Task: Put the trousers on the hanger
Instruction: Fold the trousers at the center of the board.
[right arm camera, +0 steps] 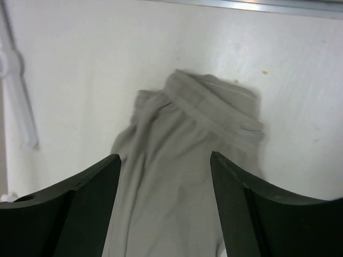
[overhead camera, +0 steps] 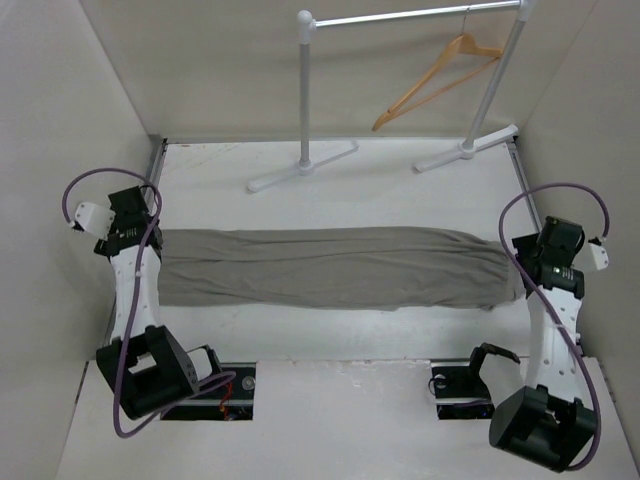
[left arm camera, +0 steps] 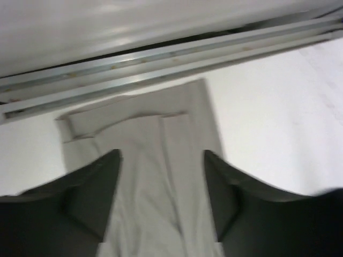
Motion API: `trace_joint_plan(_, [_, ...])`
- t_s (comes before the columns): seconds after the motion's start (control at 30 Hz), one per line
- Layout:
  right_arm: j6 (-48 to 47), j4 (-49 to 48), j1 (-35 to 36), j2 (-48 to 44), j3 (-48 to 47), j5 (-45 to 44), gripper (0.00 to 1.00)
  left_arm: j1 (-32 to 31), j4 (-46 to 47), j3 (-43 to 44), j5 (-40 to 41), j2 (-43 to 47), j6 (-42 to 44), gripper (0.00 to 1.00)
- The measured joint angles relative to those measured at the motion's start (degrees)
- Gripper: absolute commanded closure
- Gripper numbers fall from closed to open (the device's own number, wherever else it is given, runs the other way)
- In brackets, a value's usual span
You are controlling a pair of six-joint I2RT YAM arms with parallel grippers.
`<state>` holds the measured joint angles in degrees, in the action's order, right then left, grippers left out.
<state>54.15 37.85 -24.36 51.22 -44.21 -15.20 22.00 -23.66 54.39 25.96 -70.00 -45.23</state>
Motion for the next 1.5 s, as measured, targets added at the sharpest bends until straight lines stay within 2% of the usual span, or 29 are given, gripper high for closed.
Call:
trace_joint_plan(0.07, [-0.85,-0.83,3.13,-1.49,0.04,-0.76,0.55,-1.86,0.11,0.59,-0.92,2.25,-0.24,0.65])
trace_joint_plan(0.13, [-1.40,-1.88,6.58,-2.69,0.94,-1.31,0.81,-2.80,-0.13,0.61,-3.43,2.21,-0.39,0.81])
trace_joint_plan(0.2, [-1.95,-3.15,10.64,-3.67,2.64,-0.96,0.91,-2.71,-0.17,0.85,-7.10,-0.76,-0.59,0.86])
trace_joint_plan(0.3, [-2.78,-4.98,16.90,-5.07,5.99,1.36,0.91,-1.81,0.09,0.96,-12.02,-7.98,-1.57,0.83])
trace_joint_plan(0.37, [-3.72,-5.75,20.15,-6.03,8.04,3.98,0.87,-0.98,0.44,0.96,-14.47,-12.07,-2.29,0.79])
trace_joint_plan(0.5, [-6.43,-6.32,25.44,-6.10,9.57,8.50,0.81,0.57,1.46,1.44,-17.94,-17.38,-3.78,0.78])
trace_joint_plan(0.8, [-8.96,-6.36,32.98,-5.86,10.86,11.32,0.77,2.32,3.78,3.43,-16.83,-22.88,-4.79,0.80])
trace_joint_plan(1.5, [-9.38,-6.34,34.14,-7.50,12.35,12.20,0.76,5.22,8.24,3.82,-14.10,-28.20,-4.79,0.78])
